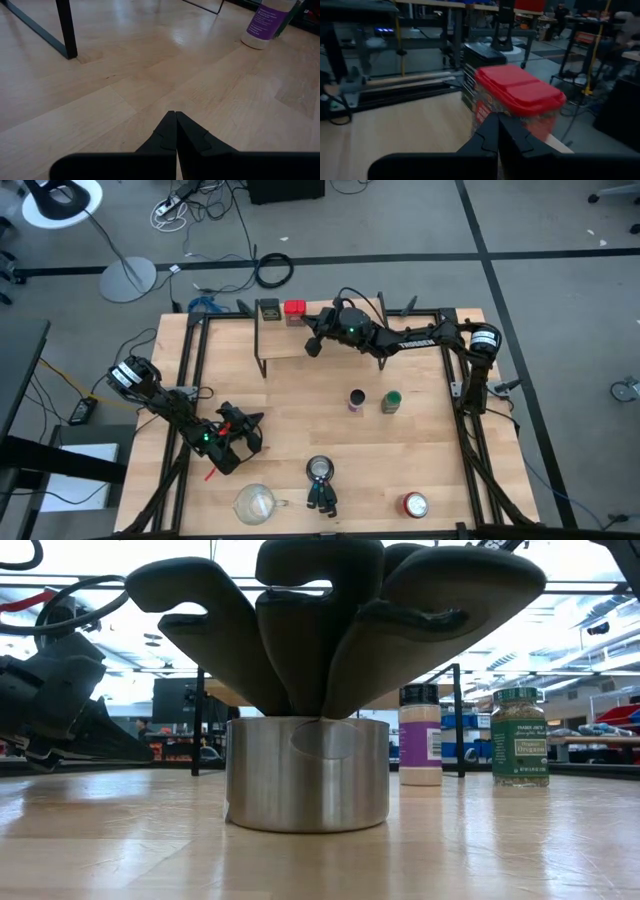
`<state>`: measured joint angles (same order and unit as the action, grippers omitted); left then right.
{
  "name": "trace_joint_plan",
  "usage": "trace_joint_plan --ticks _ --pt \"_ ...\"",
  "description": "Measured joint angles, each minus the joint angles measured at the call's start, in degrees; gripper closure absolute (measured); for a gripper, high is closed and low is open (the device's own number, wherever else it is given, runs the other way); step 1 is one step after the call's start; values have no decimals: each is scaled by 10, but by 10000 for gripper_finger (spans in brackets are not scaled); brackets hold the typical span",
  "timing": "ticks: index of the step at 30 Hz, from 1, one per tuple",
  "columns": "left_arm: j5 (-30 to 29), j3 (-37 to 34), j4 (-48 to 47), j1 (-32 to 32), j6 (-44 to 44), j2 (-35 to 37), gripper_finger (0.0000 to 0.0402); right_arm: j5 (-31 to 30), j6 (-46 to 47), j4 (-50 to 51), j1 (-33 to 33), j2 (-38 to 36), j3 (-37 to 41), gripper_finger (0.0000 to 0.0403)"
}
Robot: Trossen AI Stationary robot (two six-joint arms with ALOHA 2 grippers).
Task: Shelf spices
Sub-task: Put the red seasoning can on the shelf
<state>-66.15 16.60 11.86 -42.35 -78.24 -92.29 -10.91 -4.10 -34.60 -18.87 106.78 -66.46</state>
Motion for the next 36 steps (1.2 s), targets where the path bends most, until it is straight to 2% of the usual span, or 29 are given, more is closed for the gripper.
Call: trace_joint_plan --ticks 28,33,36 --pt "0 0 2 0 0 0 398 8 10 -9 -3 0 0 402" --pt "0 0 2 0 0 0 398 56 38 -28 1 0 0 402" --pt "-1 0 2 0 0 0 398 63 24 -17 10 0 -14 402"
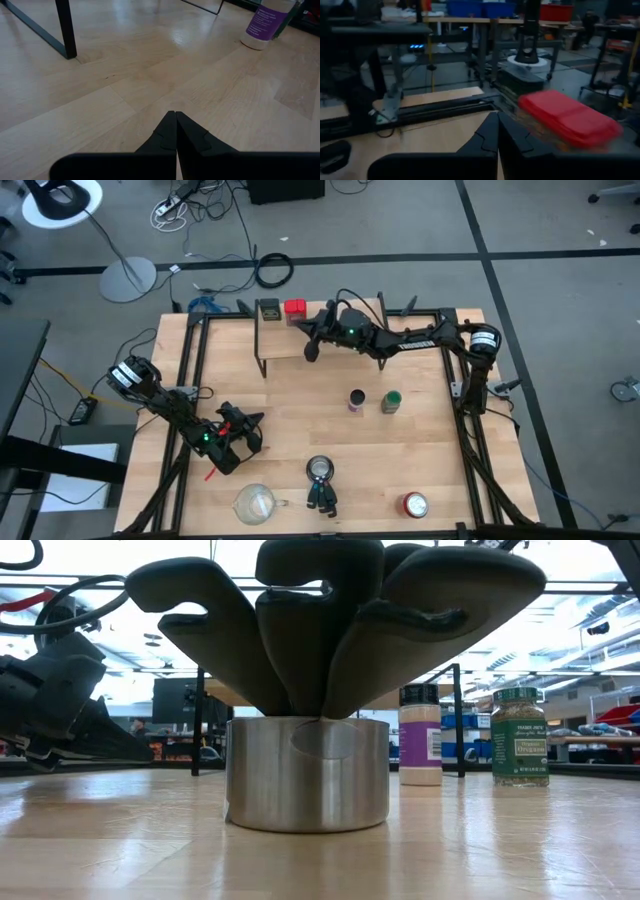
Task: Shelf spices
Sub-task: Put the red seasoning can on the shelf
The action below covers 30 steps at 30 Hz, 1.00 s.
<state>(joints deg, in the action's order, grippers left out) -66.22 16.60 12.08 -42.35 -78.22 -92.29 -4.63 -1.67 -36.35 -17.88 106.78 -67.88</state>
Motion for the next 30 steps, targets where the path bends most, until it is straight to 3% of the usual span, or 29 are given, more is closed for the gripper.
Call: trace_joint_plan --ticks 6,15,30 --pt "0 0 0 0 0 0 398 -1 -20 81 -8 0 -51 401" --pt "0 0 3 0 0 0 398 9 -20 141 -12 0 -60 400" --pt "0 0 2 0 0 0 398 9 -10 152 -42 0 -60 398"
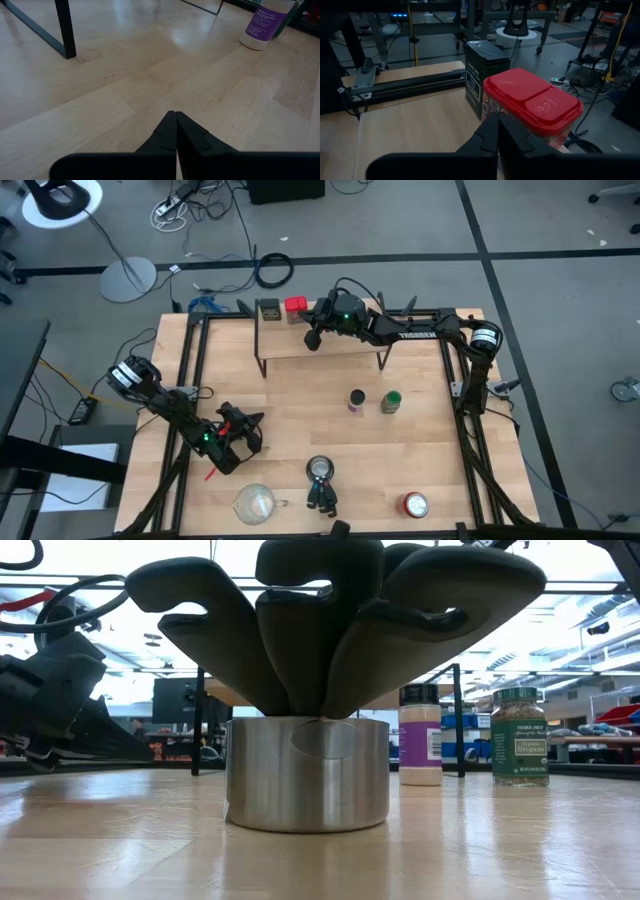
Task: Shelf spices
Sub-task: Put the red seasoning can on the shelf
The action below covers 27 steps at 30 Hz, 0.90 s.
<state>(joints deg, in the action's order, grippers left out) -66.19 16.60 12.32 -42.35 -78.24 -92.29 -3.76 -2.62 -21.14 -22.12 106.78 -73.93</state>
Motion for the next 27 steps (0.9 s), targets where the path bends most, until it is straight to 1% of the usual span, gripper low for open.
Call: trace_joint_plan --ticks 10,14,17,19,23,27 --pt "0 0 0 0 0 0 398 6 0 3 3 0 0 398" --pt "0 0 -1 0 0 0 398 25 2 -2 20 0 0 399" --pt "0 0 -2 0 0 0 398 40 -5 -26 33 0 1 398" --pt "0 0 -2 0 0 0 398 41 -16 -35 40 0 1 396" --pt "-1 0 -2 0 0 0 398 37 -14 -36 28 0 1 397" --pt "-2 0 -1 0 0 0 398 33 1 -4 9 0 1 401"
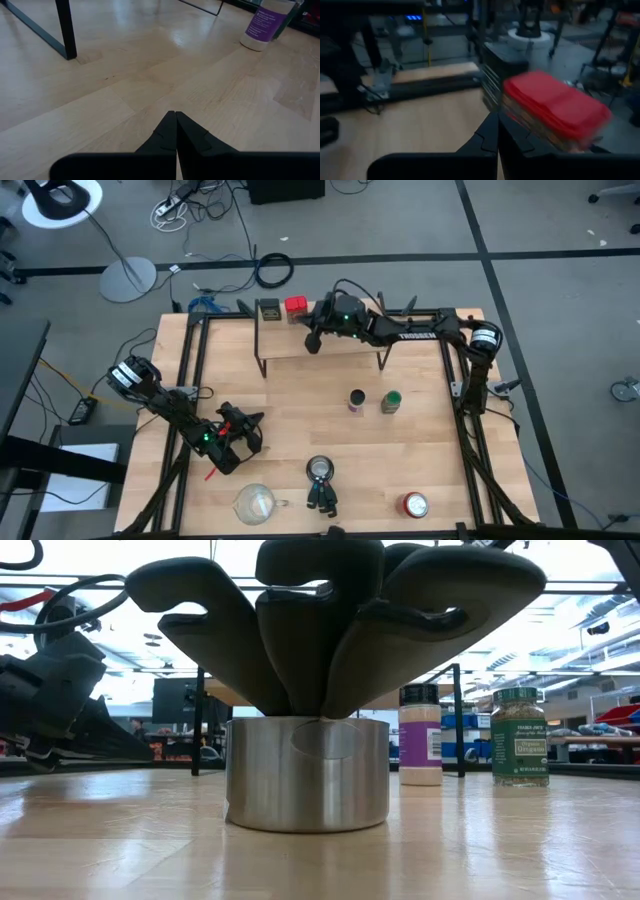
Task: Shelf spices
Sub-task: Put the red seasoning can on the shelf
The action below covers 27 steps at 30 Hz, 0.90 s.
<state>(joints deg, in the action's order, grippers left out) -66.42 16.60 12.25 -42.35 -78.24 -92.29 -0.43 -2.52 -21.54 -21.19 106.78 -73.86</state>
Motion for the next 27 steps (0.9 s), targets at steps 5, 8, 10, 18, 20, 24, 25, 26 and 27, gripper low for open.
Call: trace_joint_plan --ticks 5,8,10,18,20,24,25,26,27 --pt "-1 0 1 0 0 0 398 3 -1 1 -5 0 0 400" --pt "-1 0 1 0 0 0 398 2 0 3 -5 0 0 401" --pt "-1 0 1 0 0 0 398 1 -1 4 -3 0 0 401" --pt "-2 0 1 0 0 0 398 -4 -5 7 -3 0 0 402" --pt "-2 0 1 0 0 0 398 5 5 5 0 0 0 402" --pt "-2 0 0 0 0 0 398 80 24 -53 16 0 0 402" --pt "-2 0 0 0 0 0 398 96 28 -74 22 0 0 402" --pt "-2 0 0 0 0 0 398 108 28 -94 30 0 0 402" --pt "-1 0 -1 0 0 0 398 119 28 -114 36 0 0 402"
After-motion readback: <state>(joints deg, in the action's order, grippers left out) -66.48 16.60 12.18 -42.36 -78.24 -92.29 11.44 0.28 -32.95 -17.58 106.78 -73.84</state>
